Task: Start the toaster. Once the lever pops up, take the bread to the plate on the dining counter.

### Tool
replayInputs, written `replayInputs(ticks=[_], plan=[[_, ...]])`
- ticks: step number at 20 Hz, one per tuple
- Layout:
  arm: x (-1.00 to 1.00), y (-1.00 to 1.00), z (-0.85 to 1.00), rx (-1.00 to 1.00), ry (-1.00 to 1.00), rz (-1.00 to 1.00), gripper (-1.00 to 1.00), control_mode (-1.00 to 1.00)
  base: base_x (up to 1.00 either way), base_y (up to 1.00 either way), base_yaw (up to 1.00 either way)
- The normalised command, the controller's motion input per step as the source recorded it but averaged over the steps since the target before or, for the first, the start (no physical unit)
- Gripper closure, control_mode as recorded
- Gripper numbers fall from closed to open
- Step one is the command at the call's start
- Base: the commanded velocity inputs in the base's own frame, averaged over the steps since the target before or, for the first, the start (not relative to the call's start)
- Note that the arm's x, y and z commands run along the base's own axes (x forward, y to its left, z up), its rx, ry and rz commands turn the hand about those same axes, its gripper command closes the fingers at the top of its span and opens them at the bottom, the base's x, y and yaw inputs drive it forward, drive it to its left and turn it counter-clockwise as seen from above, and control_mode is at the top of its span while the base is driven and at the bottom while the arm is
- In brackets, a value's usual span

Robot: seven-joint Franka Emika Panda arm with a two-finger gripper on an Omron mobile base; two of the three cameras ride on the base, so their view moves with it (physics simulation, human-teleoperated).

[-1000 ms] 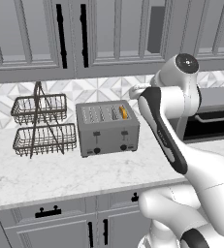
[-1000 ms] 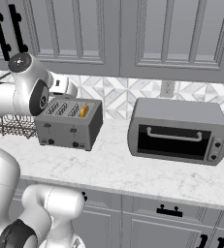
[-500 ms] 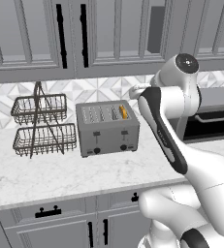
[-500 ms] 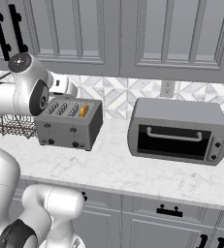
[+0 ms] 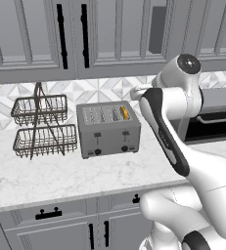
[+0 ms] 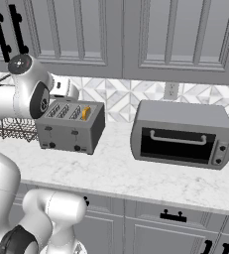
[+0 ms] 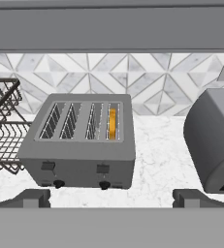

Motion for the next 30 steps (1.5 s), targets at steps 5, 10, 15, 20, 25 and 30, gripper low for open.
replayInputs(ticks=[5,10,15,20,25,30], plan=[[-0.16,0.0,-0.16,0.0,0.0,0.0,-1.0,-1.0,0.0,0.0,0.0],[0.0,0.0,-0.32,0.0,0.0,0.0,-1.0,-1.0,0.0,0.0,0.0],[0.0,0.0,-0.45,0.0,0.0,0.0,-1.0,-1.0,0.0,0.0,0.0],[0.15,0.0,-0.4,0.0,0.01,0.0,-1.0,-1.0,0.0,0.0,0.0],[0.45,0.0,-0.32,0.0,0.02,0.0,-1.0,-1.0,0.0,0.0,0.0],[0.44,0.0,-0.26,0.0,0.0,0.0,-1.0,-1.0,0.0,0.0,0.0]])
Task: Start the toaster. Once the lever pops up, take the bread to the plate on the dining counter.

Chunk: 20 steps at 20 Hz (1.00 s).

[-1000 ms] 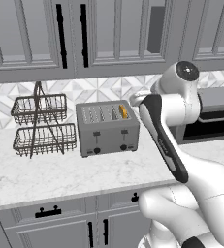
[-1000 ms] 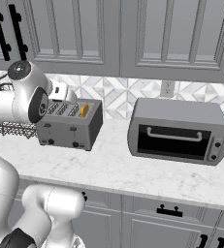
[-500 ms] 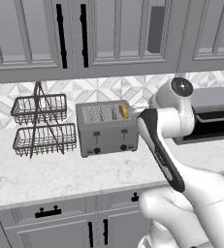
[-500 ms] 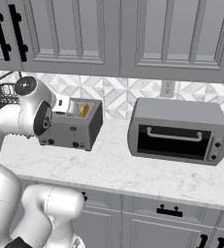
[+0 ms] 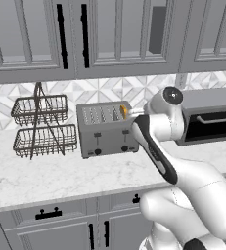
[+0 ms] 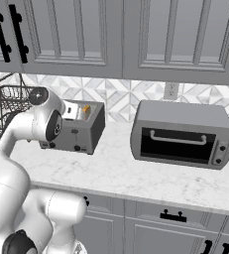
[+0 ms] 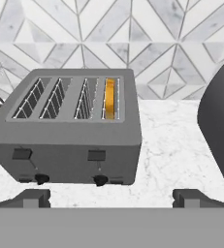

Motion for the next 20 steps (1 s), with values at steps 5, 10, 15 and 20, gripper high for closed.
replayInputs(ticks=[5,10,15,20], plan=[[0.41,0.0,-0.14,0.0,0.0,0.0,-1.0,-1.0,0.0,0.0,0.0],[0.39,0.03,-0.03,0.0,0.0,0.0,-1.0,-1.0,0.0,0.0,0.0],[0.25,0.16,-0.04,0.0,0.0,0.0,-1.0,-1.0,0.0,0.0,0.0],[0.15,0.13,-0.17,0.0,0.0,0.0,-1.0,-1.0,0.0,0.0,0.0]])
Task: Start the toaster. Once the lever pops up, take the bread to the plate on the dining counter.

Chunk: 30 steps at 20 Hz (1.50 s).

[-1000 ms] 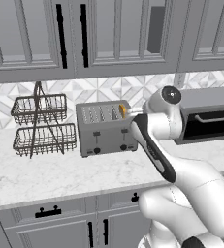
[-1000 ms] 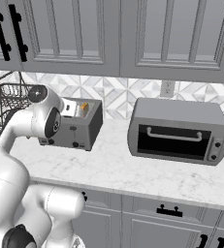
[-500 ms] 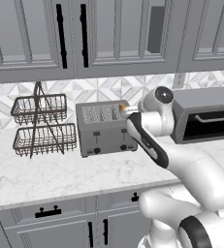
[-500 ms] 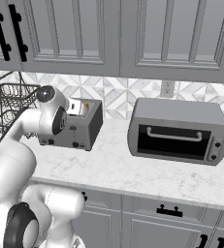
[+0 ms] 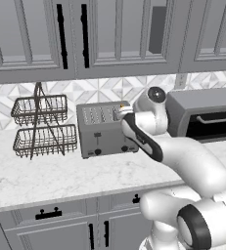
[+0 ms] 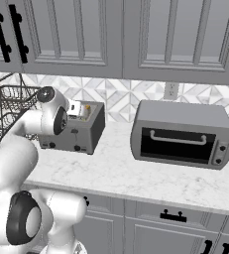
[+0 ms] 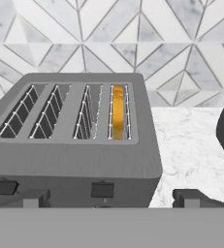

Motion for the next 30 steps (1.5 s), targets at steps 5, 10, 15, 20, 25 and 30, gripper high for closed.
replayInputs(ticks=[5,10,15,20,25,30], plan=[[0.23,0.0,-0.22,0.0,0.0,-0.02,-1.0,-1.0,0.0,0.0,0.0],[0.43,0.0,-0.21,0.0,0.0,-0.02,-1.0,-1.0,0.0,0.0,0.0],[0.46,0.0,-0.17,0.0,0.0,-0.01,-1.0,-1.0,0.0,0.0,0.0],[0.44,0.0,-0.21,0.0,0.0,-0.01,-1.0,-1.0,0.0,0.0,0.0],[0.4,0.0,-0.22,0.0,0.0,-0.01,-1.0,-1.0,0.0,0.0,0.0],[0.41,0.0,-0.17,0.0,0.0,-0.01,-1.0,-1.0,0.0,0.0,0.0]])
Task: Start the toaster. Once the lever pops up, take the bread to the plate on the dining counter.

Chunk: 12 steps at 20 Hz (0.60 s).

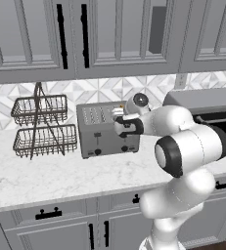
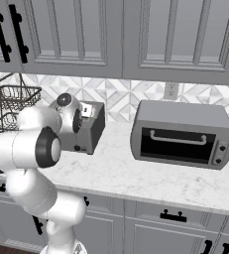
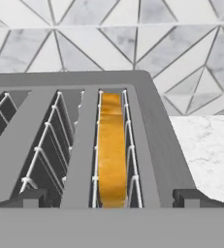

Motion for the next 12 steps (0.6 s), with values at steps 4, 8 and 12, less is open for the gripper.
replayInputs(ticks=[4,8,12], plan=[[0.39,0.0,-0.16,0.0,0.0,-0.02,-1.0,-1.0,0.0,0.0,0.0],[0.31,0.0,-0.18,0.0,0.0,-0.02,-1.0,-1.0,0.0,0.0,0.0],[0.29,0.0,-0.25,0.0,0.0,-0.01,-1.0,-1.0,0.0,0.0,0.0]])
